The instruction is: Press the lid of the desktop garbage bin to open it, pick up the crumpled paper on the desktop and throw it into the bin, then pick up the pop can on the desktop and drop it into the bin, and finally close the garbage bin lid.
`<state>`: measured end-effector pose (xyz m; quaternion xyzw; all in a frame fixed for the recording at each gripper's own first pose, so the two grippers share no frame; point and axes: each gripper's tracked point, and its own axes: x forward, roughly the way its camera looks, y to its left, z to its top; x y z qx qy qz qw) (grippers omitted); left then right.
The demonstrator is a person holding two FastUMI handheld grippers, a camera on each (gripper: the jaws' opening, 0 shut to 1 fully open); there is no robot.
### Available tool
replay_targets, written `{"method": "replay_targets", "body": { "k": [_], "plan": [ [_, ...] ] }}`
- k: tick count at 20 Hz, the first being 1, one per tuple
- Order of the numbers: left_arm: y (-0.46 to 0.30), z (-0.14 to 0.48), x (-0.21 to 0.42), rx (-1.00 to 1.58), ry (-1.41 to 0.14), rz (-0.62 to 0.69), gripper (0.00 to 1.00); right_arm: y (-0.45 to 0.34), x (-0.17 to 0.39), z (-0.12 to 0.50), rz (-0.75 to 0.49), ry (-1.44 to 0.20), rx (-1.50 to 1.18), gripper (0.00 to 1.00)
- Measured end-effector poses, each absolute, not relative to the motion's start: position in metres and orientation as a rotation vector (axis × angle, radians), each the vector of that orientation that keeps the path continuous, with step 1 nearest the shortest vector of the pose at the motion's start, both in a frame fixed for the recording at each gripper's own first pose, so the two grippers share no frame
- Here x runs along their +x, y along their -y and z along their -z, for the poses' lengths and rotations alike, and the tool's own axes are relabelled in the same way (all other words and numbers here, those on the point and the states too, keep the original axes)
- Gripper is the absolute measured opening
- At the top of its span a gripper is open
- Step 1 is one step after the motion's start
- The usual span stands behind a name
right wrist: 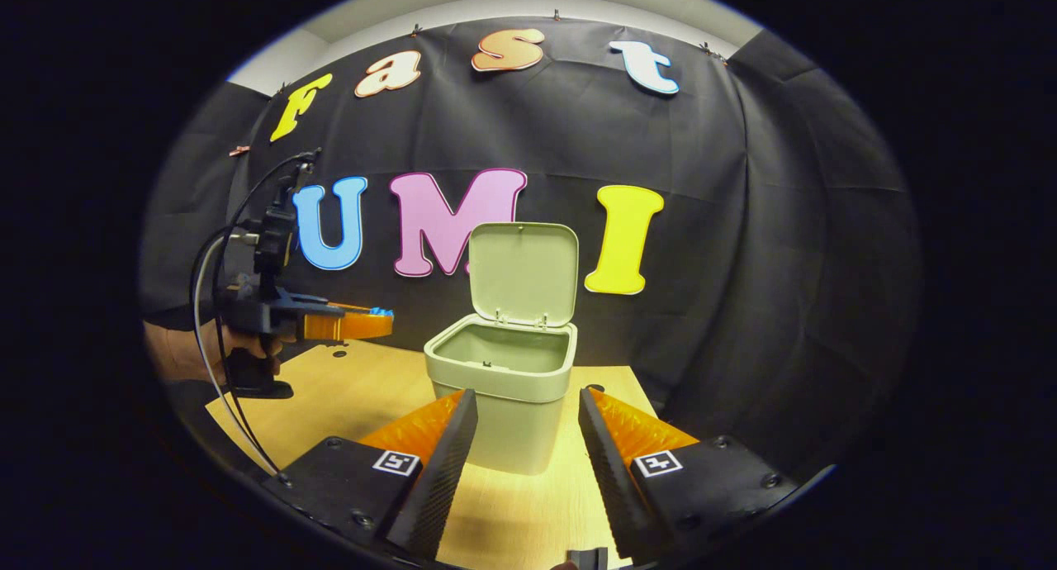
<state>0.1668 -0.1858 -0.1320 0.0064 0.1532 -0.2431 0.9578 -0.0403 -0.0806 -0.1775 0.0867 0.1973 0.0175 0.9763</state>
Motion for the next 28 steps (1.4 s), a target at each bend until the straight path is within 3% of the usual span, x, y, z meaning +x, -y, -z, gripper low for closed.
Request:
{"method": "replay_targets", "body": {
  "k": [14,15,18,19,20,28],
  "plan": [
    [0.262,0.164,0.212,0.086,-0.364,0.618,0.49,0.109,-0.047,0.192,0.048,-0.429,0.186,0.79],
    [0.264,0.166,0.213,0.091,-0.363,0.617,0.51,0.109,-0.047,0.193,0.049,-0.432,0.187,0.79],
    [0.261,0.165,0.218,0.088,-0.352,0.598,0.72,0.108,-0.045,0.195,0.042,-0.438,0.186,0.79],
    [0.259,0.165,0.218,0.084,-0.349,0.588,0.87,0.107,-0.044,0.195,0.036,-0.437,0.186,0.79],
    [0.256,0.165,0.219,0.083,-0.348,0.578,0.90,0.104,-0.044,0.196,0.026,-0.437,0.187,0.79],
    [0.197,0.151,0.203,0.037,-0.332,0.449,0.93,0.029,-0.055,0.228,-0.215,-0.530,0.261,0.82]
  ]
}}
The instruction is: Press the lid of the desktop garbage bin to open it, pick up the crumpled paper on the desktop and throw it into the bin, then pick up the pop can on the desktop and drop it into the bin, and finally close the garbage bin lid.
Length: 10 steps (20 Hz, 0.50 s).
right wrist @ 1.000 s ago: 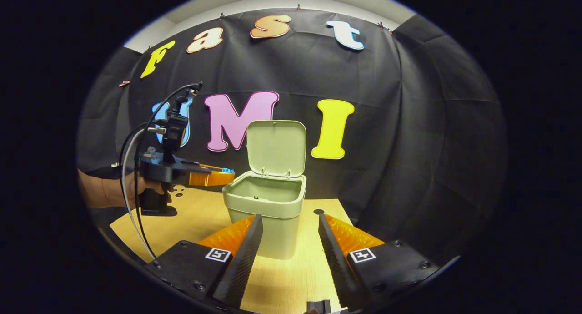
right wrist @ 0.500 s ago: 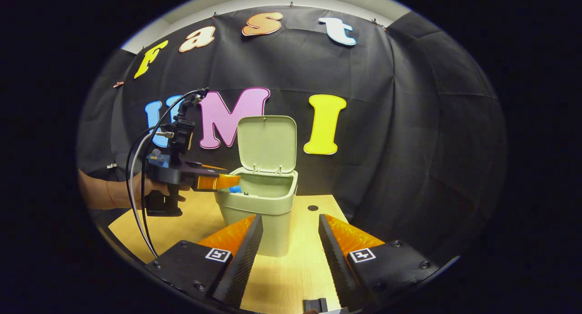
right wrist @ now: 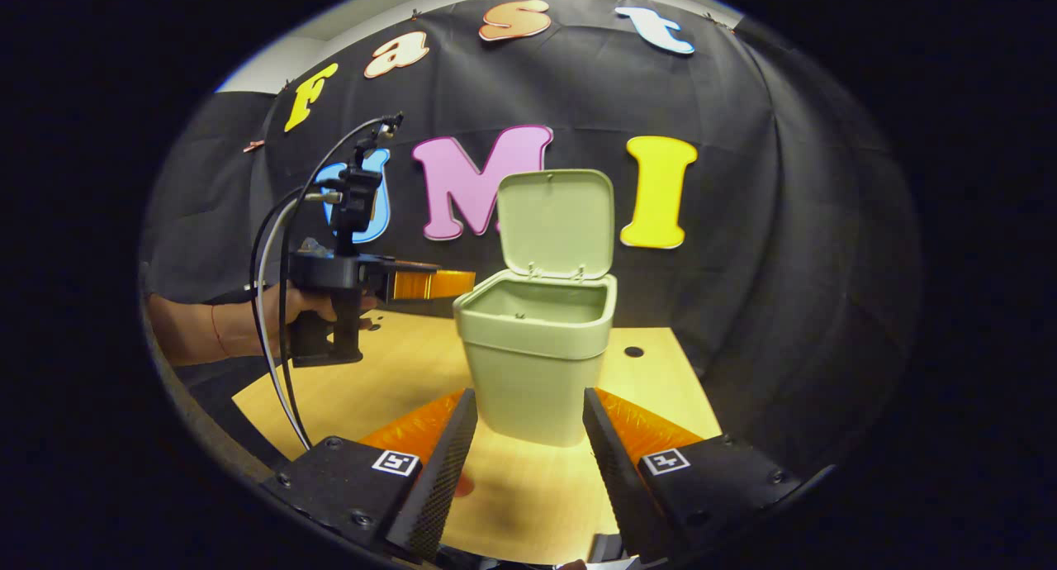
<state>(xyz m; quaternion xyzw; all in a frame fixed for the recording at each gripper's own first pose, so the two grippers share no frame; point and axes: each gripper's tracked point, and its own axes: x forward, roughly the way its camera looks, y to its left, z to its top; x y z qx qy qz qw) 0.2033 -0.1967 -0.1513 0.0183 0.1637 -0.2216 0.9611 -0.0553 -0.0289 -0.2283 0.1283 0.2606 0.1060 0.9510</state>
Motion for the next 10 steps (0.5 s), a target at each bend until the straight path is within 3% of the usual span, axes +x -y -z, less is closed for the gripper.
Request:
{"method": "replay_targets", "body": {
  "k": [10],
  "plan": [
    [0.087,0.138,0.131,0.001,-0.305,0.265,0.93,-0.042,-0.063,0.247,-0.393,-0.575,0.215,0.84]
  ]
}}
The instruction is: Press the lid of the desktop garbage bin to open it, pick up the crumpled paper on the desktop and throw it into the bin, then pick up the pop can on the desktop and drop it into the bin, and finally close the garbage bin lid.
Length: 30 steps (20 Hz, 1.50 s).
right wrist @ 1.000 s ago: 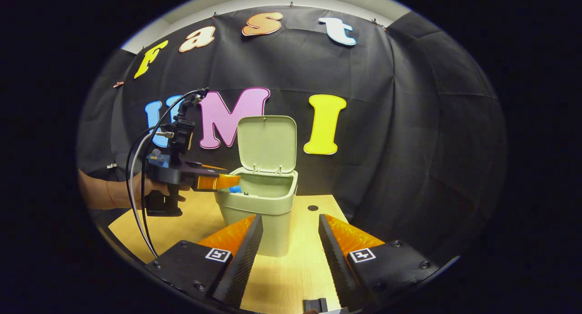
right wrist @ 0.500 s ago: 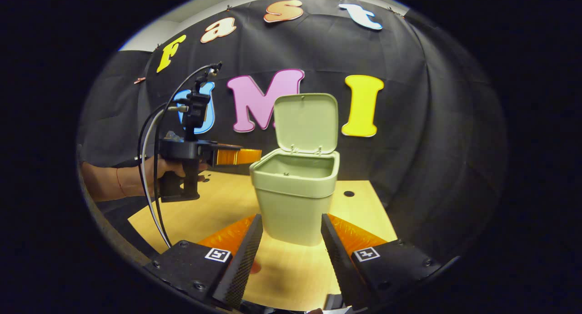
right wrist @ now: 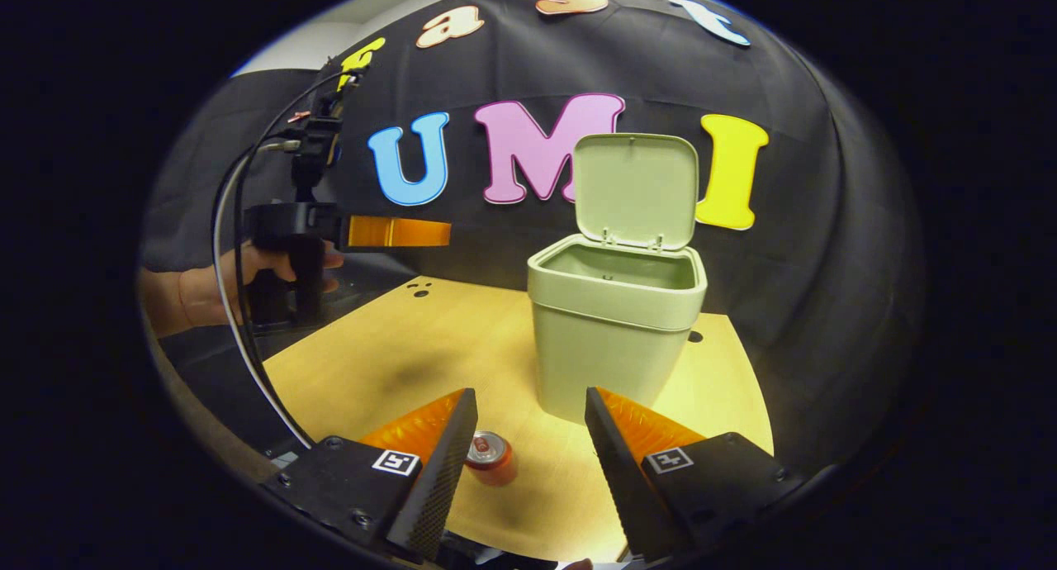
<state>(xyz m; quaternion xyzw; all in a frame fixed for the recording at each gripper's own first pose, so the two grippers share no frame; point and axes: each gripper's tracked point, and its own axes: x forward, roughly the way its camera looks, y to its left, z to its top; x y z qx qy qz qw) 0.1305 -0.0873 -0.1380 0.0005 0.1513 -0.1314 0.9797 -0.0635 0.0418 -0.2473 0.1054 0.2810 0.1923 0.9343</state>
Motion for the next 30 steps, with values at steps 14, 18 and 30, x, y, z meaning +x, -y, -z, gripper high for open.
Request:
{"method": "replay_targets", "body": {
  "k": [14,18,30],
  "plan": [
    [0.009,0.161,0.013,-0.068,-0.360,0.167,0.94,-0.104,-0.074,0.307,-0.472,-0.661,0.103,0.89],
    [0.000,0.169,-0.002,-0.065,-0.372,0.154,0.95,-0.113,-0.074,0.334,-0.491,-0.710,0.069,0.89],
    [-0.021,0.180,-0.002,-0.087,-0.388,0.126,0.96,-0.134,-0.086,0.387,-0.505,-0.837,0.031,0.90]
  ]
}}
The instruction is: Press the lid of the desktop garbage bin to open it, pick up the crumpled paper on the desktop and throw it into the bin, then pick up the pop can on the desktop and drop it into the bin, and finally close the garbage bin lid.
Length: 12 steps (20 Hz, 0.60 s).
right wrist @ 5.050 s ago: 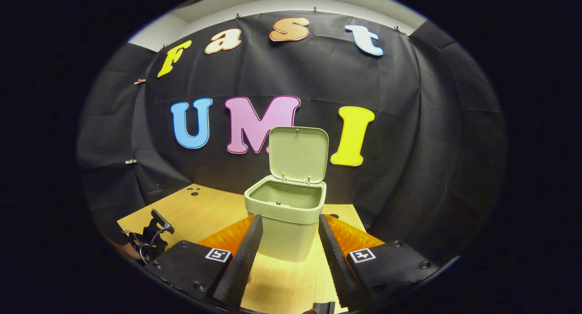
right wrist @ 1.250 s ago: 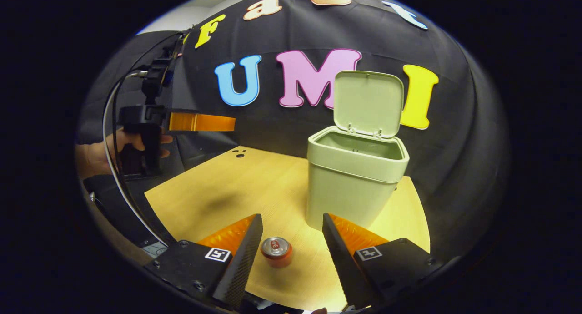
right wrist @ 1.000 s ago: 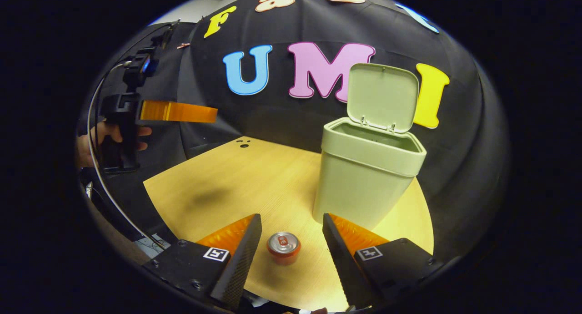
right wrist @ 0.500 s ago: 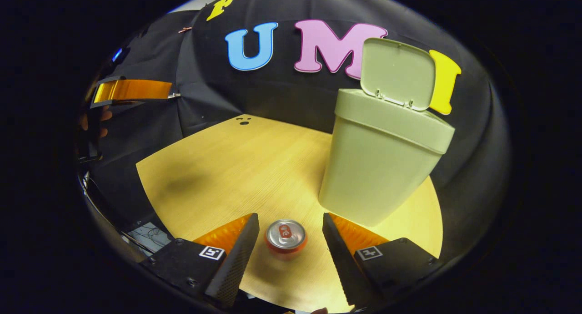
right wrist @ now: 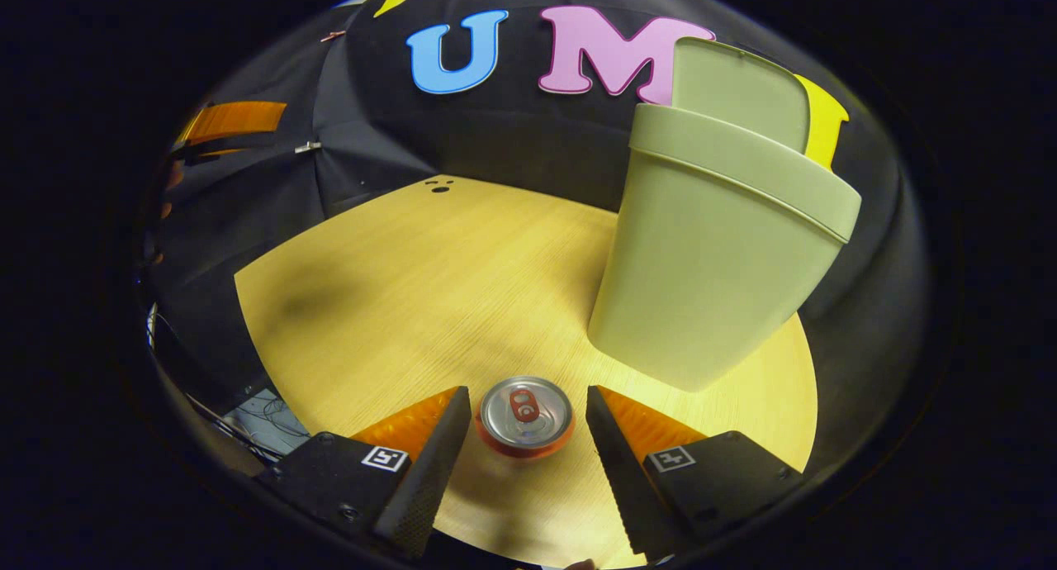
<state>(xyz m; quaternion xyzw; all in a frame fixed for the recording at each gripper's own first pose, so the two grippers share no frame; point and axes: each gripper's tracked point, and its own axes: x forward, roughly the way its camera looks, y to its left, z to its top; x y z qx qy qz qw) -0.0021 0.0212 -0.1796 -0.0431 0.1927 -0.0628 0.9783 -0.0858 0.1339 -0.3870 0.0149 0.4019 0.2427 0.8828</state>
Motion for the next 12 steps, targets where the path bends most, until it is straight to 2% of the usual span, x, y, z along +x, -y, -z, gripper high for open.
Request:
{"method": "replay_targets", "body": {
  "k": [7,8,12],
  "plan": [
    [-0.022,0.183,0.003,-0.085,-0.400,0.122,0.96,-0.137,-0.094,0.401,-0.518,-0.896,0.053,0.89],
    [-0.021,0.184,0.003,-0.085,-0.400,0.123,0.96,-0.135,-0.095,0.398,-0.520,-0.895,0.061,0.83],
    [-0.020,0.182,0.002,-0.078,-0.400,0.121,0.95,-0.132,-0.094,0.393,-0.513,-0.887,0.049,0.82]
  ]
}}
